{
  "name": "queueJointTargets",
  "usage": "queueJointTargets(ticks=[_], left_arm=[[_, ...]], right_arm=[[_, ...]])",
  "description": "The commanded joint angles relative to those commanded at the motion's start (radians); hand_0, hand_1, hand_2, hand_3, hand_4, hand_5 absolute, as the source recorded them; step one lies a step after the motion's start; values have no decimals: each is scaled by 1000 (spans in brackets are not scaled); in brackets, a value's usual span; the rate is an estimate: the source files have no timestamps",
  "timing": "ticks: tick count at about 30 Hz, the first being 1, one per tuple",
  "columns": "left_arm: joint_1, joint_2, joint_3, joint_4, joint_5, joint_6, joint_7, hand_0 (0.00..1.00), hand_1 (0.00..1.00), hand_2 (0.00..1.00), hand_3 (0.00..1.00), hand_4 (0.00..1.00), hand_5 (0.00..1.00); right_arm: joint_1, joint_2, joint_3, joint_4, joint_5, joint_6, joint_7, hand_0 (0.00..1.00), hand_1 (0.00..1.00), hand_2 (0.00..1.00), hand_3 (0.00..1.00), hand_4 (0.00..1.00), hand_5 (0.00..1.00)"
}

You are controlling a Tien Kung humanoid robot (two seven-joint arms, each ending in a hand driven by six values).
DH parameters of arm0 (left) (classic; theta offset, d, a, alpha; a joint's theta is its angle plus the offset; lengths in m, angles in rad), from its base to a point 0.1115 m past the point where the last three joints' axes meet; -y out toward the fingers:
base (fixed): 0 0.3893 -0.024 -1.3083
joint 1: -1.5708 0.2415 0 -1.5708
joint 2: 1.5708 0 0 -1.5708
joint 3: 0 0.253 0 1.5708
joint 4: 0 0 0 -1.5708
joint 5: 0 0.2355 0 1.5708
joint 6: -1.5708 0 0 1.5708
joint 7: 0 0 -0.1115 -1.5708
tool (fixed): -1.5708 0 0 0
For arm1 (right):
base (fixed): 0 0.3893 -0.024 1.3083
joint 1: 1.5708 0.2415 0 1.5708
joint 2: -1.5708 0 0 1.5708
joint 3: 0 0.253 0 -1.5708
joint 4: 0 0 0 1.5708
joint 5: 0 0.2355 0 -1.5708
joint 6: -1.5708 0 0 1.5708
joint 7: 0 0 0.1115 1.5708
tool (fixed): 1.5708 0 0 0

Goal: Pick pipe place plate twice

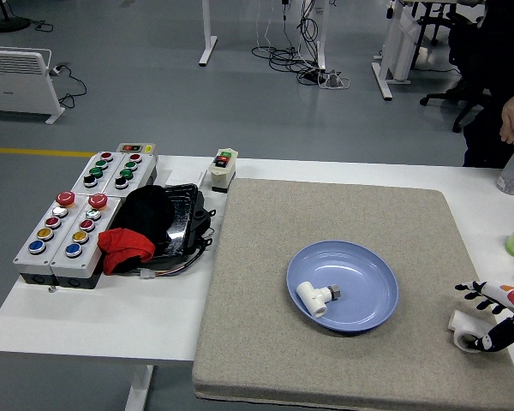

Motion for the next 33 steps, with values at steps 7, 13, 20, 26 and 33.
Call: queueJointTargets(ticks=[7, 13, 20, 26, 33], left_arm=[[-2, 0, 0, 0, 1, -1, 0, 625, 585, 515, 574, 196, 998], [-2, 0, -1, 0, 3, -1, 2, 625, 584, 513, 574, 196, 998], [-1, -1, -3, 0, 5, -2, 3, 625, 584, 511, 573, 197, 998], [-1, -2, -4, 0, 7, -1, 4, 625, 584, 510, 573, 197, 998], [2, -2, -8, 1, 12, -1, 6, 625, 584, 510, 574, 197, 998]], right_arm=[[-2, 7, -6, -14, -17, 0, 19, 728, 731, 852, 934, 833, 377], [-4, 8, -13, -29, -31, 0, 17, 642, 684, 790, 902, 809, 359], [-6, 10, -20, -34, -43, 0, 13, 533, 612, 648, 842, 768, 326], [-6, 12, -22, -37, -47, 0, 7, 437, 537, 545, 814, 733, 298], [-5, 12, -27, -28, -48, 0, 23, 335, 451, 487, 784, 697, 267]])
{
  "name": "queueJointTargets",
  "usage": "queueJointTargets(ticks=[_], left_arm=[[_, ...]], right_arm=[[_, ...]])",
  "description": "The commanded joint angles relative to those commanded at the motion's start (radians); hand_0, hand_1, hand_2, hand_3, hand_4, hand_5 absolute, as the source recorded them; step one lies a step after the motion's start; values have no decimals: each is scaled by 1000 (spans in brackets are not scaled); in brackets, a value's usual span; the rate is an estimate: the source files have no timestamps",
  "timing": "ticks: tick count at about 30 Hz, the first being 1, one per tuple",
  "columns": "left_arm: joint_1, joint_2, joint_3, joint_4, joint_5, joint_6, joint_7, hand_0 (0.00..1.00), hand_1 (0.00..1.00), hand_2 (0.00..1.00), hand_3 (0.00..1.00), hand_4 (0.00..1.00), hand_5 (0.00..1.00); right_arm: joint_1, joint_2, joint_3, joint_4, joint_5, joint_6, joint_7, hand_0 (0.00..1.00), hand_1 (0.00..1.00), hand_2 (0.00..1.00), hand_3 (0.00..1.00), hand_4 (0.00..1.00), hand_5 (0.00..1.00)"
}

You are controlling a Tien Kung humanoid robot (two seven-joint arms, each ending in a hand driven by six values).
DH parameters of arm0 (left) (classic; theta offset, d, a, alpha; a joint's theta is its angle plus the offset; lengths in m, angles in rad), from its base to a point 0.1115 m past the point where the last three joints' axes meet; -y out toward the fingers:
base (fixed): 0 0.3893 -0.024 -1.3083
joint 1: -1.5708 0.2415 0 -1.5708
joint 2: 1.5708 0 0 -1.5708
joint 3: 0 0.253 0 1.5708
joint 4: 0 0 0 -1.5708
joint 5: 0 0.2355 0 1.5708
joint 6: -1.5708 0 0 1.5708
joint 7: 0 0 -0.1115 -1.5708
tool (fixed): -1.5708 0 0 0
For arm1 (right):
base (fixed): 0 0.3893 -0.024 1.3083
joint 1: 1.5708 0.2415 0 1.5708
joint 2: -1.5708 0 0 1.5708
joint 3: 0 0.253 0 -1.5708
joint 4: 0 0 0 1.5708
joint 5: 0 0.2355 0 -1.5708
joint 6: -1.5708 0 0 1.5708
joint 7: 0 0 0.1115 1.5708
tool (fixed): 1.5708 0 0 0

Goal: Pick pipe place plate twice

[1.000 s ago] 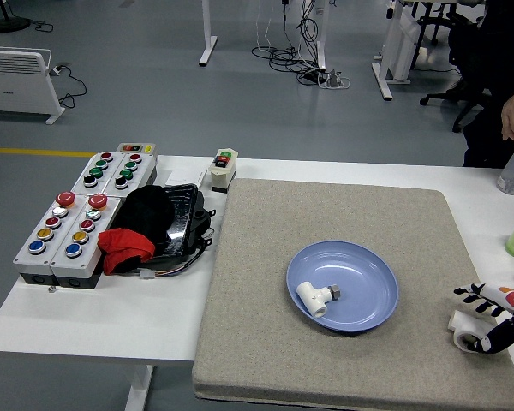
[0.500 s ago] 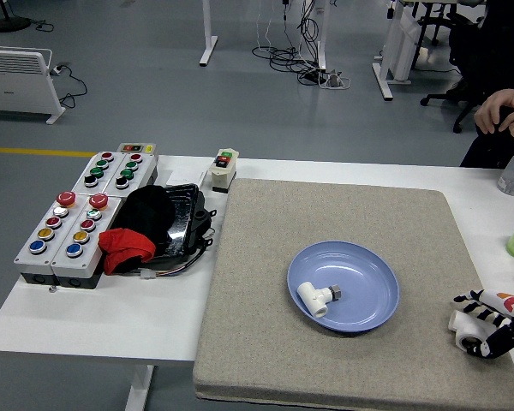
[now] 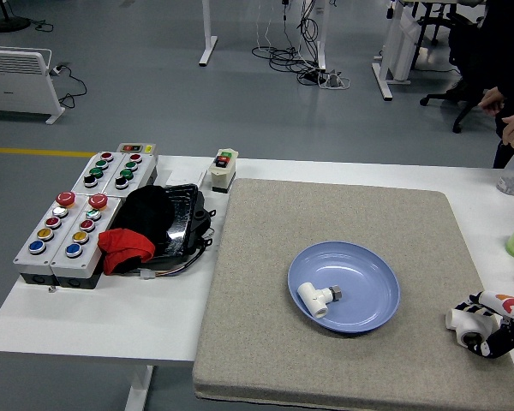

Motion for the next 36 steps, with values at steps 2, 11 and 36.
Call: queueJointTargets(ticks=[2, 11, 36], left_arm=[[1, -1, -2, 0, 2, 0, 1, 625, 584, 510, 574, 197, 998], [9, -3, -7, 0, 7, -1, 4, 625, 584, 515, 574, 198, 998], [0, 0, -1, -1, -1, -3, 1, 626, 587, 516, 574, 200, 998]], right_arm=[[0, 2, -4, 0, -1, 0, 2, 335, 451, 487, 784, 697, 267], [-6, 12, 3, 13, 4, 0, 4, 271, 410, 482, 764, 627, 227], [152, 84, 24, 12, 17, 0, -5, 263, 399, 483, 747, 597, 197]])
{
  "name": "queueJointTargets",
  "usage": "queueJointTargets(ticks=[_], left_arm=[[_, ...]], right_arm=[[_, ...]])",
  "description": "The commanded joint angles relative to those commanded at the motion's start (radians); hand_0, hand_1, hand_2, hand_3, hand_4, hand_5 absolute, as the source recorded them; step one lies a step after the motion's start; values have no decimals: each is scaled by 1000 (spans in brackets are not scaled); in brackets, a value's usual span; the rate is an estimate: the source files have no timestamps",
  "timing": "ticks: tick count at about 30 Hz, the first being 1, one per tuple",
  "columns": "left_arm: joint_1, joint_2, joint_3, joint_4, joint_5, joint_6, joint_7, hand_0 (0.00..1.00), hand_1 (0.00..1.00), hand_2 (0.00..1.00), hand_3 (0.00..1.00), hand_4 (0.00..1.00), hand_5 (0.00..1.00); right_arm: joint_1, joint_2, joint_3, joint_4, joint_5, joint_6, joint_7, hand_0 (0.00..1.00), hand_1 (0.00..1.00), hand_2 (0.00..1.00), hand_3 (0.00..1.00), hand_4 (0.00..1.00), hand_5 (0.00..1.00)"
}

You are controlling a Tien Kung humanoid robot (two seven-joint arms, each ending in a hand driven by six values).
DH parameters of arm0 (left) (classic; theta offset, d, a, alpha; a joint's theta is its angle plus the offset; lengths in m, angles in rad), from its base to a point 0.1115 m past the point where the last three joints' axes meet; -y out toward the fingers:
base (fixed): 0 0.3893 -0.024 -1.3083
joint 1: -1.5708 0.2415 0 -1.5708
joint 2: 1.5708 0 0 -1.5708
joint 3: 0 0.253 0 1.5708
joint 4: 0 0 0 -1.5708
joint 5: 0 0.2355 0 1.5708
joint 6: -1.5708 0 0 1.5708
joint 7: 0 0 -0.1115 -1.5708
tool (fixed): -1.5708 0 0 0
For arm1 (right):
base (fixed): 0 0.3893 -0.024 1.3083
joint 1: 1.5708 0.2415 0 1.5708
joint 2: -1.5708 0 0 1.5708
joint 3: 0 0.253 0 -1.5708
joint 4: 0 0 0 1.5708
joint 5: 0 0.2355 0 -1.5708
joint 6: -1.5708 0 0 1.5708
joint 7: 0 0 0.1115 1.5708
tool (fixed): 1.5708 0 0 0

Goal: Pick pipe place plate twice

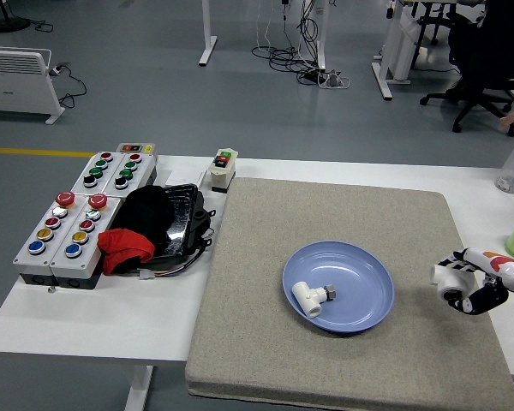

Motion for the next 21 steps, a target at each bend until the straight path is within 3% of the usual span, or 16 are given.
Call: queueJointTargets(ticks=[7, 16, 21], left_arm=[[-1, -1, -1, 0, -1, 1, 0, 626, 587, 515, 575, 201, 998], [-2, -2, -4, 0, 1, 1, 2, 626, 587, 516, 575, 201, 998], [-2, -1, -5, -1, 1, 1, 2, 626, 587, 518, 576, 201, 998]], right_arm=[[142, 94, -103, -93, -9, 0, 17, 265, 398, 485, 743, 590, 188], [228, 181, -227, -234, -47, 0, 56, 299, 404, 491, 739, 587, 181], [243, 205, -237, -262, -54, 0, 62, 300, 410, 493, 739, 585, 181]])
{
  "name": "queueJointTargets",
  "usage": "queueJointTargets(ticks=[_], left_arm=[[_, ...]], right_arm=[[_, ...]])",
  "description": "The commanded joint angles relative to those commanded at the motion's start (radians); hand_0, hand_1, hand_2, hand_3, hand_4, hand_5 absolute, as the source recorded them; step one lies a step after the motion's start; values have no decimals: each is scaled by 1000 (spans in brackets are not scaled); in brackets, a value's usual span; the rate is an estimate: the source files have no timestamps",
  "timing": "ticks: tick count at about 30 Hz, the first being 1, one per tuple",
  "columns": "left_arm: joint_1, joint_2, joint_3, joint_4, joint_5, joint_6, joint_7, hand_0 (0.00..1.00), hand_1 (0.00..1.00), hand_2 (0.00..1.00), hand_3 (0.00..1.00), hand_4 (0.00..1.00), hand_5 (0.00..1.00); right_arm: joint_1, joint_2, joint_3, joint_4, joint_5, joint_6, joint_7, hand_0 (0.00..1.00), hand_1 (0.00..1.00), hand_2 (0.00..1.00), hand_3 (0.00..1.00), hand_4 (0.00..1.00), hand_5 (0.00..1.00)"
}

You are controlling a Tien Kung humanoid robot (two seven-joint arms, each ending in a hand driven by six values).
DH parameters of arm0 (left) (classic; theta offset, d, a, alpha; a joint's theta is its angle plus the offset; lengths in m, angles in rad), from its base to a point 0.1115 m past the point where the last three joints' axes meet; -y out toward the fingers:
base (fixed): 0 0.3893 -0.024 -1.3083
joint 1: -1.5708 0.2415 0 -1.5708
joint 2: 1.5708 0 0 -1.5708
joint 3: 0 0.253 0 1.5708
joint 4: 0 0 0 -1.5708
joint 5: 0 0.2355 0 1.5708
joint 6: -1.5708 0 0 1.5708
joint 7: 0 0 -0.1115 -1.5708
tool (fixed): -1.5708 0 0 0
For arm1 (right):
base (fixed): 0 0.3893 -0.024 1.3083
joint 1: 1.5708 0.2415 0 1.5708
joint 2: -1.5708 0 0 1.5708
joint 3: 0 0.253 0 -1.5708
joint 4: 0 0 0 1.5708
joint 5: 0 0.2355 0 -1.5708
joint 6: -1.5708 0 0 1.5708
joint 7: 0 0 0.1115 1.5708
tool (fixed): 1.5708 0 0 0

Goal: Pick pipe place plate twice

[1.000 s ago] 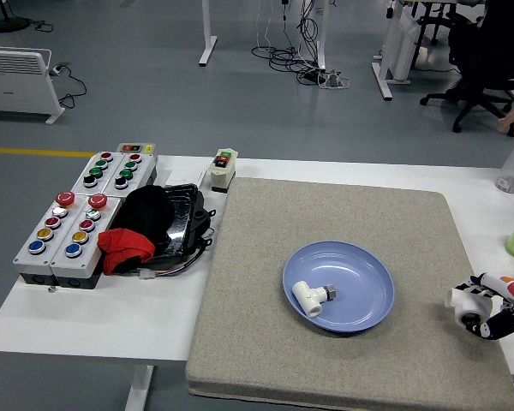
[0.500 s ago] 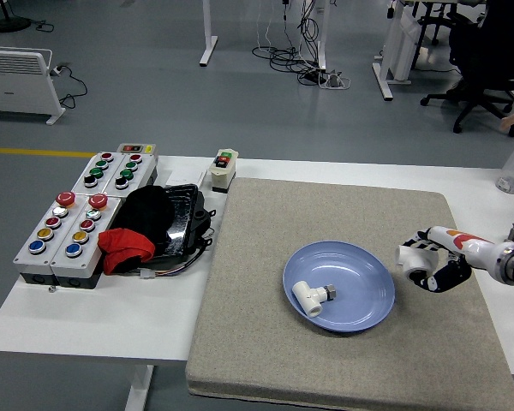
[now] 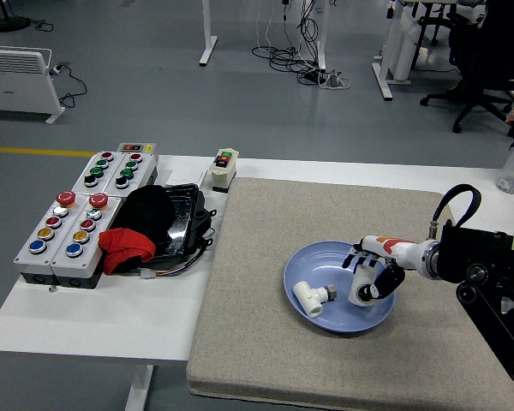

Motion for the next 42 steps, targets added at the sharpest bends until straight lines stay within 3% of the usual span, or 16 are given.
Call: queueJointTargets(ticks=[5, 6, 11, 12, 17, 18, 30, 36, 41, 42], left_arm=[[0, 1, -1, 0, 2, 0, 1, 626, 587, 518, 576, 201, 998], [0, 1, -1, 0, 4, -1, 1, 625, 587, 517, 576, 202, 998], [0, 2, -2, 0, 4, 0, 1, 625, 587, 517, 576, 202, 998], [0, 2, 0, 0, 2, 0, 0, 625, 587, 517, 576, 202, 998], [0, 2, 0, 0, 4, 0, 0, 625, 587, 517, 576, 202, 998], [0, 2, 0, 0, 4, 0, 0, 625, 587, 516, 576, 201, 998], [1, 1, -4, 0, 10, 0, 2, 625, 587, 516, 575, 203, 998], [4, 0, -6, 0, 12, 0, 4, 625, 587, 516, 575, 203, 998], [6, -1, -6, 0, 11, 0, 4, 625, 587, 517, 575, 203, 998], [7, -2, -8, 0, 13, 0, 5, 625, 587, 522, 576, 201, 998]], right_arm=[[4, 3, -5, -6, -16, 0, 15, 300, 410, 493, 739, 585, 181], [2, 3, -6, -6, -19, 0, 21, 605, 647, 701, 803, 596, 186], [0, 3, -1, -4, -23, 0, 37, 605, 647, 701, 803, 596, 186], [0, 2, 2, -2, -15, 0, 37, 912, 883, 983, 911, 616, 194], [-1, 1, 10, 2, -12, 0, 45, 912, 883, 983, 911, 616, 194], [-1, 0, 13, 3, -14, 0, 46, 984, 935, 998, 991, 651, 190], [-5, -8, 57, 24, -25, 0, 43, 998, 945, 998, 998, 652, 183], [-17, -19, 120, 70, -23, -13, 49, 998, 945, 998, 998, 652, 183], [-38, -22, 244, 105, 60, -158, 138, 998, 944, 998, 998, 666, 204], [-44, -23, 282, 106, 107, -210, 186, 926, 891, 998, 934, 631, 214]])
